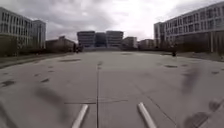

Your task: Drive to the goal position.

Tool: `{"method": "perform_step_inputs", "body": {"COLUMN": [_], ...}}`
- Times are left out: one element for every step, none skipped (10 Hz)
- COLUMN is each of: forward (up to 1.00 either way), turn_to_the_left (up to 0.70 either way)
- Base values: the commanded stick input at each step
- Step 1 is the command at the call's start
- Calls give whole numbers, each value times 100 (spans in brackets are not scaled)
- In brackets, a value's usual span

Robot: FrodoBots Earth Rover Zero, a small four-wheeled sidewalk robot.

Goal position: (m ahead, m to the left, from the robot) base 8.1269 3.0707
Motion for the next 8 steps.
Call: {"method": "perform_step_inputs", "body": {"forward": [100,100,100,100,100,100,100,100], "turn_to_the_left": [27,27,27,10,0,0,0,0]}}
